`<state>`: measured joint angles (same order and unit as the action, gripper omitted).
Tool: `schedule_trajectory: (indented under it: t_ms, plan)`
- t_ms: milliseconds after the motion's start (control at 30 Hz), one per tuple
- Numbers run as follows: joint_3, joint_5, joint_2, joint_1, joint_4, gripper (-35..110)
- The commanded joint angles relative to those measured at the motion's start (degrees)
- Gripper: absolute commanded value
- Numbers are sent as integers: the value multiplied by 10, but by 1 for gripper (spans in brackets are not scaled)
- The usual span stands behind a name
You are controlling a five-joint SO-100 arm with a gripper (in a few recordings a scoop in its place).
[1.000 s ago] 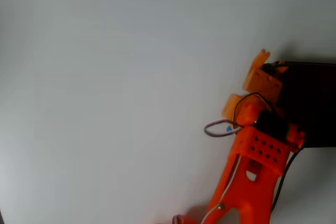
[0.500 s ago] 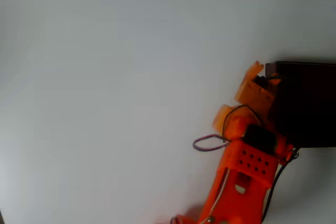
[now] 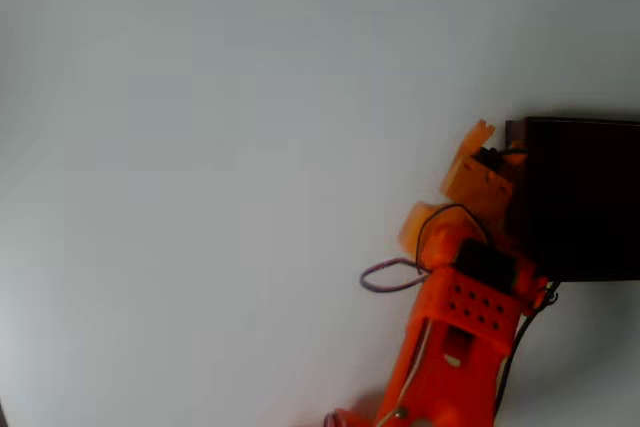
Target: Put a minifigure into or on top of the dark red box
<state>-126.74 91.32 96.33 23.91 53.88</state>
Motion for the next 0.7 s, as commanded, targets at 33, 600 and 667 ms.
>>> schedule_trajectory:
  t_ms: [33,600,667]
  plan:
    - [-10,19,4,3,-9,15]
    - [-11,10,-2,2,-14,0]
    - [-11,10,-2,1,-14,0]
